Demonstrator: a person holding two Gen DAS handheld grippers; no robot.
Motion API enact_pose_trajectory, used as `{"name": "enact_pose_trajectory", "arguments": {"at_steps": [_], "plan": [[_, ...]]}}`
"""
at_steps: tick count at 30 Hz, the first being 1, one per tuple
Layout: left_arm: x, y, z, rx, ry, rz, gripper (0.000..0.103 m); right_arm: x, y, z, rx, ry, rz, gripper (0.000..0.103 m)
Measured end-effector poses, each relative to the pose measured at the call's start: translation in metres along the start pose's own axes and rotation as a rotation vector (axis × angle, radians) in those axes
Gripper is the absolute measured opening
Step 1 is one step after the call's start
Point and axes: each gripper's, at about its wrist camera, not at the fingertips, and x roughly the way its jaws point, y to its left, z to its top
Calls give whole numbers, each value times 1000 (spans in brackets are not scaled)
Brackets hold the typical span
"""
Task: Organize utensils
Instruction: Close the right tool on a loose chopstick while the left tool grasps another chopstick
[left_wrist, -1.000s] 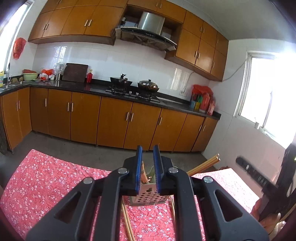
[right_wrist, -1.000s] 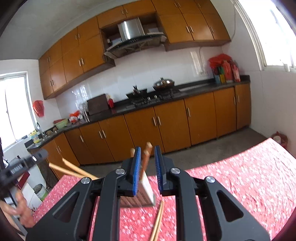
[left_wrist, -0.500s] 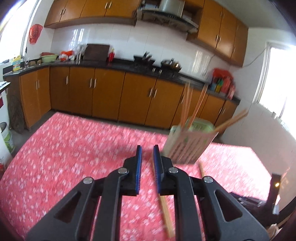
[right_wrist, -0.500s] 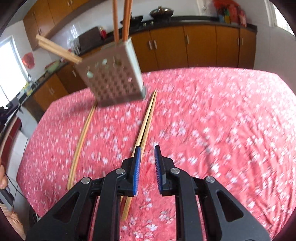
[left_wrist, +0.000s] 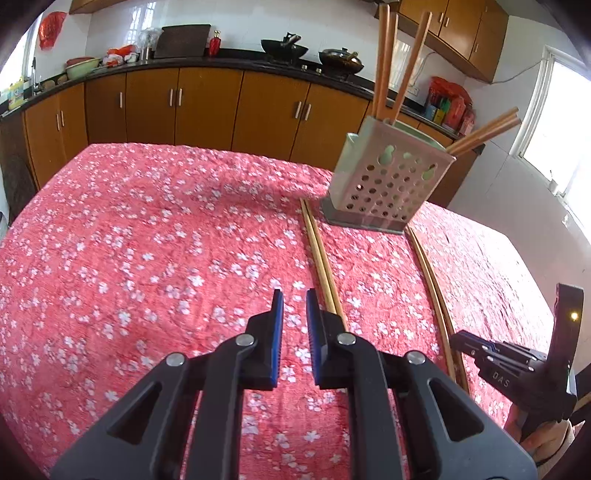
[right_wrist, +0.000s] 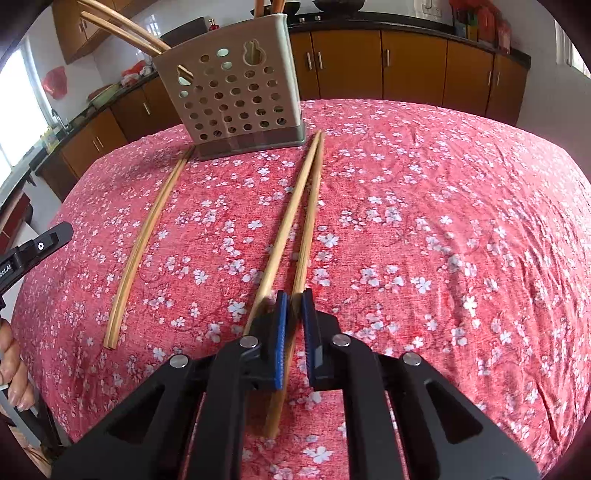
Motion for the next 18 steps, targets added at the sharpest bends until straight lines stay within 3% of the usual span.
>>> {"name": "enact_pose_trajectory", "arguments": {"at_steps": [10,18], "plan": [[28,-19,-15,31,95,-61,14,-7,-63,10,135,-33,-116,8],[40,-28,-27,64,145,-58,13,-12,-73,7,134,-40,-128,8]]}}
